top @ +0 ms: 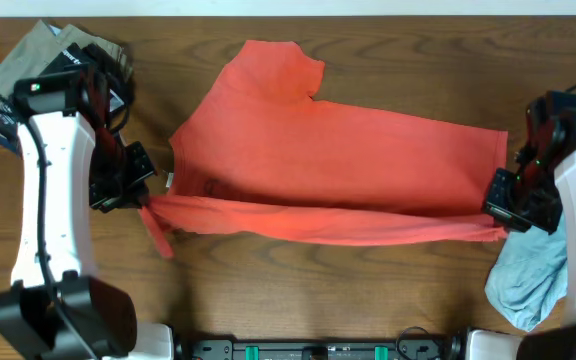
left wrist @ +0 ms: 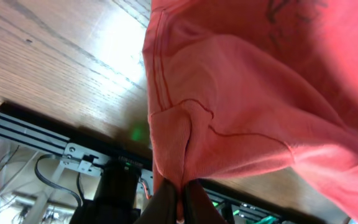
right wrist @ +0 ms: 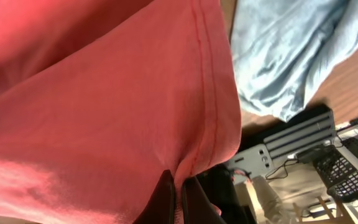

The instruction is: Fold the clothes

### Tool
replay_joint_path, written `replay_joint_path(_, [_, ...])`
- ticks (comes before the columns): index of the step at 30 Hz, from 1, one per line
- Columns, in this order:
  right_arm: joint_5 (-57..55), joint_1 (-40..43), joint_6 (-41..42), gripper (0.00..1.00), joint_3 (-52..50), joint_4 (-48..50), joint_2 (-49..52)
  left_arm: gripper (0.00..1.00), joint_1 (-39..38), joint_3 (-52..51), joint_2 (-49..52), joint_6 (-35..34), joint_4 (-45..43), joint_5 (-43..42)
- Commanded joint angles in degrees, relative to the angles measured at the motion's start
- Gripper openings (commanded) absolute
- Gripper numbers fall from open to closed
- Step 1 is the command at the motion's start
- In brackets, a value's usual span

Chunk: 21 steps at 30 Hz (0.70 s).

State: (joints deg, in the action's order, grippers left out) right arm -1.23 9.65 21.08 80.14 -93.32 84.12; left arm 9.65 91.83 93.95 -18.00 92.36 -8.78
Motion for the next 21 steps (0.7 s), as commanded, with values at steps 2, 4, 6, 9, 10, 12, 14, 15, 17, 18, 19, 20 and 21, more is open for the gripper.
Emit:
replay_joint_path(2, [-0.48, 0.79, 2.67, 0.01, -0.37, -2.45, -5.01, 0.06, 0.28, 0.09, -5.75, -0.07, 4.46, 0.96])
replay_joint_path(4, [-1.4, 0.9, 3.15, 0.01, -0.37, -3.39, -7.67, 0.06, 0.28, 0.09, -8.41, -0.09, 4.46, 1.4])
replay_joint_path(6, [-3.08, 1.03, 4.52, 0.01, -0.37, -3.76, -10.08, 0.06, 0.28, 0.09, -11.08, -0.11, 4.39, 2.6])
replay_joint_path(9, [-3.21, 1.22, 4.61, 0.01, -0.37, -3.69, -12.79, 0.06, 0.28, 0.09, -13.81, -0.15, 2.89, 2.82])
replay_joint_path(10, [-3.06, 1.2, 4.59, 0.01, -0.37, -4.0, -13.33, 0.06, 0.28, 0.09, -14.38, -0.52, 2.23, 2.8])
replay_joint_path(12, [-0.85, 1.2, 3.19, 0.01, -0.37, -4.0, -13.88, 0.06, 0.28, 0.09, -14.56, -0.59, 1.73, 2.82])
replay_joint_path(14, [2.84, 1.2, 1.73, 0.01, -0.39, -4.0, -14.16, 0.06, 0.28, 0.09, -14.21, -0.59, 1.51, 2.82])
replay_joint_path(15, [4.09, 1.2, 1.53, 0.01, -0.39, -4.02, -14.16, 0.06, 0.28, 0.07, -14.01, -0.59, 1.4, 2.82])
replay_joint_path(17, [4.7, 1.2, 1.55, 0.01, -0.42, -4.0, -14.14, 0.06, 0.28, 0.02, -13.33, -0.61, 0.83, 2.82])
replay_joint_path(18, [4.46, 1.2, 1.55, 0.01, -0.52, -4.0, -14.14, 0.06, 0.28, -0.02, -12.94, -0.66, 0.35, 2.82])
replay_joint_path(19, [4.37, 1.2, 1.55, 0.01, -0.7, -4.0, -14.14, 0.06, 0.28, -0.07, -12.55, -0.76, -0.04, 2.82])
replay_joint_path(20, [4.37, 1.2, 1.55, 0.01, -0.92, -4.0, -14.14, 0.06, 0.28, -0.11, -12.11, -0.76, -0.59, 2.82])
replay_joint_path(21, [4.37, 1.2, 1.57, 0.01, -1.25, -4.0, -14.14, 0.06, 0.28, -0.13, -11.72, -0.76, -1.07, 2.82])
